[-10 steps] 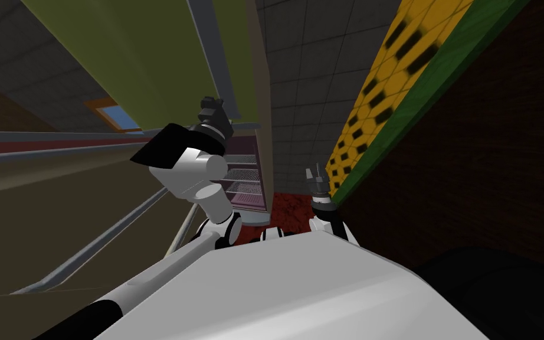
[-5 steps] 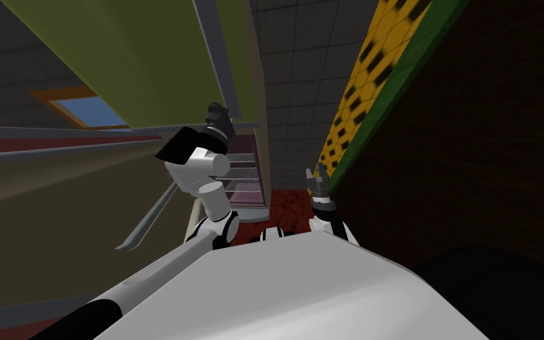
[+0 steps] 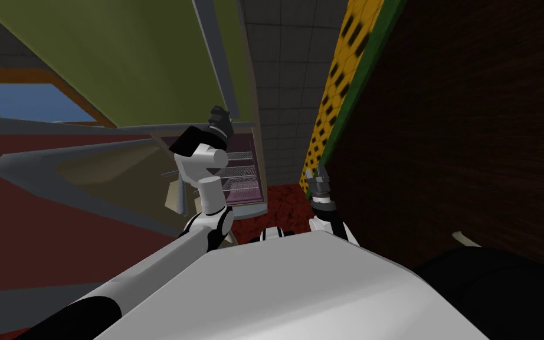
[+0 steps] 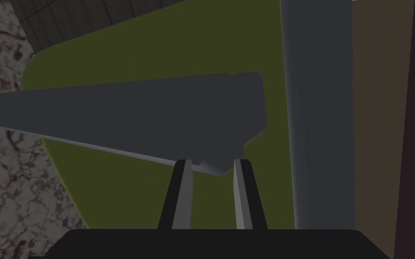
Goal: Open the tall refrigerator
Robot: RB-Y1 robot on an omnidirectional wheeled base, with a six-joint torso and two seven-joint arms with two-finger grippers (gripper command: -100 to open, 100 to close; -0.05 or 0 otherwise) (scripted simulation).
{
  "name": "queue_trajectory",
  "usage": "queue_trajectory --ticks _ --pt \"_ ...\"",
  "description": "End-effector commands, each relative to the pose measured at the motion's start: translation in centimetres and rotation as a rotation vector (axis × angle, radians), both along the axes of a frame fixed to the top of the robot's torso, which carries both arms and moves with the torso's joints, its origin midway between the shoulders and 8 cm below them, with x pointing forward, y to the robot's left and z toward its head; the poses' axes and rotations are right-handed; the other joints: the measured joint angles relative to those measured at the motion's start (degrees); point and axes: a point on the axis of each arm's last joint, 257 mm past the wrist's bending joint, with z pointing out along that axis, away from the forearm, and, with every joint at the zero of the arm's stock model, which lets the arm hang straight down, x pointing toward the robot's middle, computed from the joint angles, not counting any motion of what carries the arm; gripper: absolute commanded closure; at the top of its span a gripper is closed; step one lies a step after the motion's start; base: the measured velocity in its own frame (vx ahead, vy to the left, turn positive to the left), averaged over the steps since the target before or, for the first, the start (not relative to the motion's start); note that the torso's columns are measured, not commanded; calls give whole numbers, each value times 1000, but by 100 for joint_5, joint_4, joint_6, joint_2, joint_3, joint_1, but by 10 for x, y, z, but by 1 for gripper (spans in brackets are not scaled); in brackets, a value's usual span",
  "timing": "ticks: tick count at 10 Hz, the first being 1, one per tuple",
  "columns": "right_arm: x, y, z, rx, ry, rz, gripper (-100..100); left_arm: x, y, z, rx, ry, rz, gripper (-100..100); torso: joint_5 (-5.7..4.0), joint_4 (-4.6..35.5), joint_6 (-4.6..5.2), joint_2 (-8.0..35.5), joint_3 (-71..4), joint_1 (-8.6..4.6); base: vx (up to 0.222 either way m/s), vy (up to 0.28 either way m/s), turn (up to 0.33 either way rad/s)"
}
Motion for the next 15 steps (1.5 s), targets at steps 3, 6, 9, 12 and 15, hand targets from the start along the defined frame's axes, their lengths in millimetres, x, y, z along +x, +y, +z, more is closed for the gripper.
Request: queue_trajectory --ticks 3,6,9,12,15 --pt "0 0 0 0 0 0 0 29 21 8 21 -9 27 100 19 3 -23 -9 -19 45 -161 62 -196" --pt "0 0 0 0 0 0 0 45 40 15 26 -19 48 100 36 -15 -43 -42 -27 55 -125 65 -157" --pt "0 0 0 0 0 0 0 63 68 21 23 -28 76 100 39 -10 -50 -6 3 56 -225 77 -260" --pt "0 0 0 0 0 0 0 86 78 2 15 14 91 100 16 26 -47 4 5 33 -155 48 -99" --pt "0 0 0 0 0 0 0 106 114 2 -4 20 130 100 25 25 -41 40 28 53 -193 43 -240"
